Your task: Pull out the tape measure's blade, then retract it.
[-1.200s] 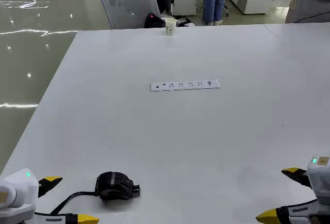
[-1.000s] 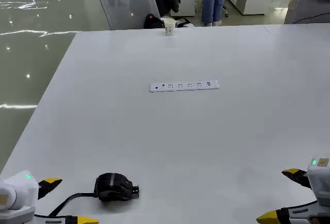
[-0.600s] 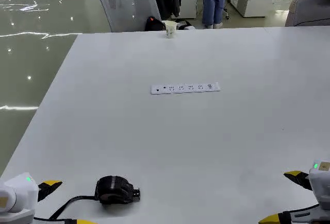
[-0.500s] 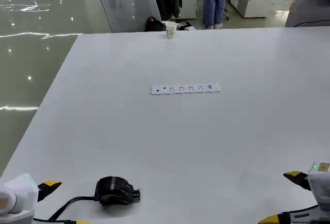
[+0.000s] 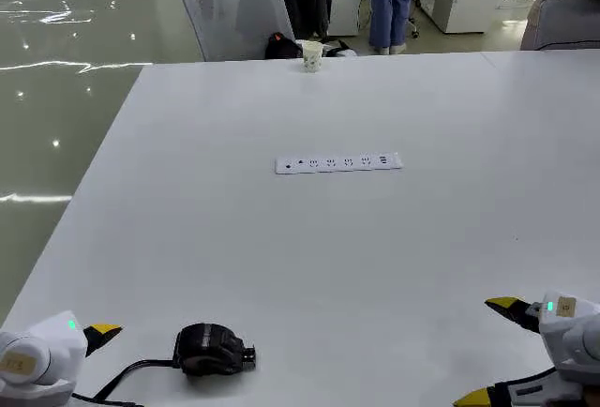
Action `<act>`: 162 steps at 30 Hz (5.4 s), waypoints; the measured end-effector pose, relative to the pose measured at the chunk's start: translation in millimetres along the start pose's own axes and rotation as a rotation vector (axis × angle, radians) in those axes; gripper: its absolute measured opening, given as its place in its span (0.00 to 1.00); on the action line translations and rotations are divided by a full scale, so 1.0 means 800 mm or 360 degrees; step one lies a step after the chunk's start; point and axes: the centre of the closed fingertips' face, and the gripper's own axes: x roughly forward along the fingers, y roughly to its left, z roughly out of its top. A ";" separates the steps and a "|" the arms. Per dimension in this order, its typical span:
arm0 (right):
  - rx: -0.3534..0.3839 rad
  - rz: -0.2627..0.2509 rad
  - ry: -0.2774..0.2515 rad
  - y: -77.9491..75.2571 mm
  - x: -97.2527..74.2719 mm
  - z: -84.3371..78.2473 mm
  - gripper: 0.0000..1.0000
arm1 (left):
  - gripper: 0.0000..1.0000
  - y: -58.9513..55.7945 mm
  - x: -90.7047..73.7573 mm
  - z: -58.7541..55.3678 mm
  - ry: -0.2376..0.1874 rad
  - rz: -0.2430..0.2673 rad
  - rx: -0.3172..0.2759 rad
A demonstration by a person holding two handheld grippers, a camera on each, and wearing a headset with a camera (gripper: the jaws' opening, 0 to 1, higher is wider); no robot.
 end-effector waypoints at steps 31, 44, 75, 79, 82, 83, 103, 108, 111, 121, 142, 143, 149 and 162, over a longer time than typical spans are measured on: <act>-0.0077 0.0127 -0.0091 0.036 0.080 0.055 0.99 | 0.99 -0.008 0.037 0.029 0.0088 -0.0203 0.0445; -0.0116 0.0172 -0.0096 0.028 0.091 0.087 0.99 | 0.99 -0.009 0.049 0.044 0.0112 -0.0183 0.0450; -0.0263 0.0482 -0.0041 0.108 0.187 0.146 0.99 | 0.67 -0.013 0.093 0.034 0.0385 -0.0300 0.0686; -0.0277 0.0492 -0.0023 0.113 0.200 0.149 0.97 | 0.61 -0.017 0.095 0.028 0.0421 -0.0345 0.0704; -0.0313 0.0473 -0.0030 0.112 0.205 0.152 0.90 | 0.52 -0.015 0.100 0.029 0.0419 -0.0335 0.0754; -0.0312 0.0474 -0.0030 0.112 0.207 0.153 0.90 | 0.48 -0.015 0.101 0.028 0.0434 -0.0331 0.0754; -0.0346 0.0586 0.0025 0.138 0.245 0.150 0.68 | 0.33 -0.016 0.105 0.025 0.0478 -0.0333 0.0745; -0.0444 0.0621 0.0056 0.149 0.256 0.148 0.60 | 0.33 -0.016 0.105 0.025 0.0462 -0.0349 0.0734; -0.0466 0.0647 0.0104 0.154 0.263 0.140 0.58 | 0.33 -0.016 0.106 0.024 0.0439 -0.0341 0.0751; -0.0518 0.0664 0.0150 0.158 0.274 0.139 0.43 | 0.33 -0.016 0.105 0.026 0.0427 -0.0359 0.0702; -0.0694 0.0594 0.0192 0.171 0.304 0.149 0.12 | 0.33 -0.016 0.104 0.025 0.0437 -0.0358 0.0704; -0.0682 0.0599 0.0194 0.171 0.303 0.150 0.12 | 0.33 -0.016 0.104 0.025 0.0438 -0.0358 0.0704; -0.0601 0.0642 0.0214 0.169 0.303 0.150 0.11 | 0.33 -0.016 0.104 0.025 0.0438 -0.0375 0.0708; -0.0625 0.0646 0.0254 0.167 0.301 0.145 0.10 | 0.33 -0.014 0.105 0.025 0.0430 -0.0352 0.0707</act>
